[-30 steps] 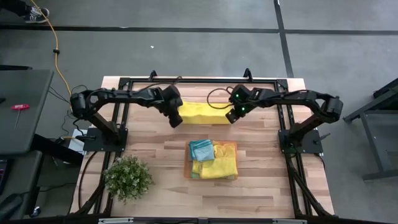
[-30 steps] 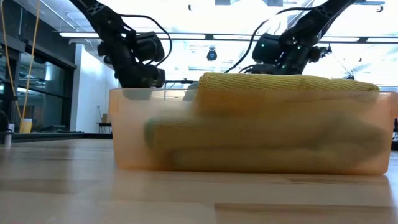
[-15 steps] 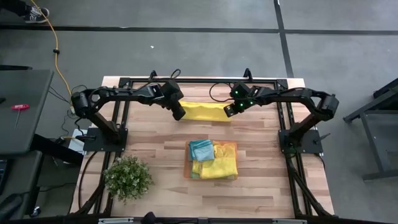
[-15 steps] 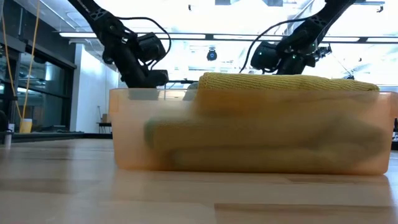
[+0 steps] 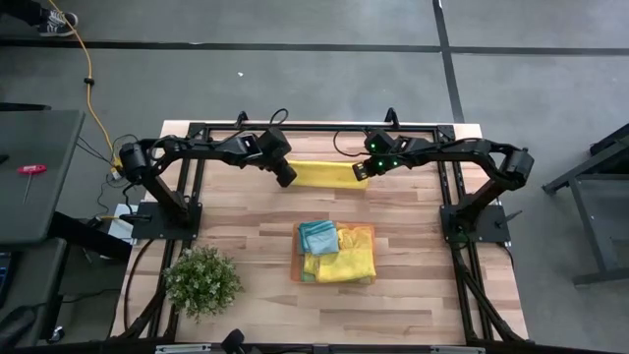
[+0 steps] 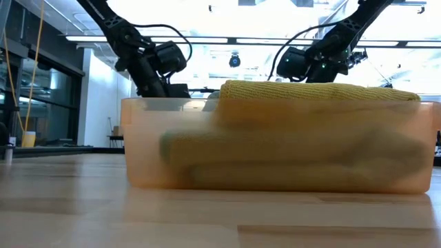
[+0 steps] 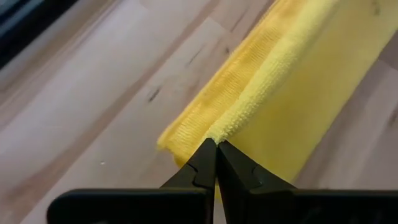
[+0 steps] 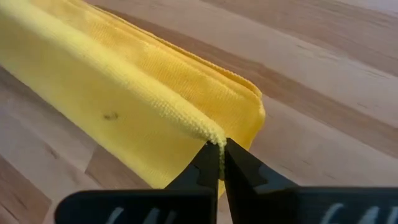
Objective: Fold microfiber towels
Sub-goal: Fold the yellow microfiber towel, then put the yellow microfiber towel into the orange bin
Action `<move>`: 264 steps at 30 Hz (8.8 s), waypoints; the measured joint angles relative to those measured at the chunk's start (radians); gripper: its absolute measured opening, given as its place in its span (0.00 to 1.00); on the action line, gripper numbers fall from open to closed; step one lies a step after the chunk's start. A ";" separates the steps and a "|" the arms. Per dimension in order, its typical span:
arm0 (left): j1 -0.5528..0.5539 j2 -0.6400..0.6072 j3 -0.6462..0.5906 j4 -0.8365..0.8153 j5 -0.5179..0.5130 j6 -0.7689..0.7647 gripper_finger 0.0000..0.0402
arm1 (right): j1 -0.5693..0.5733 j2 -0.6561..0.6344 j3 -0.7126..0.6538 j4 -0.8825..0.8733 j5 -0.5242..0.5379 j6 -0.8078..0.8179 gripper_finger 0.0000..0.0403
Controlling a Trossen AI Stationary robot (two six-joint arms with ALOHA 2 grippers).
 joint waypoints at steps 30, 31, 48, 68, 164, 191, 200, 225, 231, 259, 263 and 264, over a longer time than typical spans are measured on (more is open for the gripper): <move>0.169 -0.127 0.000 -0.094 0.272 -0.169 0.52 | -0.140 -0.003 0.232 -0.157 -0.079 -0.338 0.59; 0.169 -0.122 -0.006 -0.111 0.277 -0.222 0.52 | -0.140 -0.003 0.237 -0.172 -0.079 -0.345 0.59; 0.147 0.056 -0.132 0.166 0.343 -0.664 0.49 | -0.140 -0.003 0.240 -0.201 -0.058 -0.342 0.59; 0.162 0.078 -0.126 0.163 0.421 -0.561 0.04 | -0.134 -0.003 0.240 -0.315 -0.106 -0.337 0.59; -0.008 0.005 0.209 -0.297 0.101 -0.516 0.00 | 0.160 0.062 -0.079 0.085 -0.064 0.444 0.03; -0.147 0.020 0.209 0.043 0.061 -0.752 0.00 | 0.167 0.136 -0.078 0.229 0.005 0.539 0.00; -0.159 0.142 0.208 0.192 0.103 -0.786 0.00 | 0.167 0.137 -0.079 0.247 0.000 0.546 0.00; -0.179 0.355 0.208 0.543 0.193 -0.759 0.08 | 0.167 0.138 -0.079 0.279 -0.006 0.573 0.00; -0.185 0.355 0.208 0.547 0.175 -0.760 0.18 | 0.167 0.138 -0.079 0.280 -0.006 0.573 0.00; 0.006 0.216 0.209 0.398 0.458 -0.428 0.40 | 0.119 0.047 -0.079 0.137 0.000 0.425 0.00; 0.055 0.163 0.208 0.364 0.461 -0.358 0.40 | 0.098 -0.012 -0.079 0.033 -0.020 0.323 0.00; 0.065 0.149 0.208 0.353 0.464 -0.341 0.40 | 0.094 -0.029 -0.080 0.017 -0.026 0.286 0.00</move>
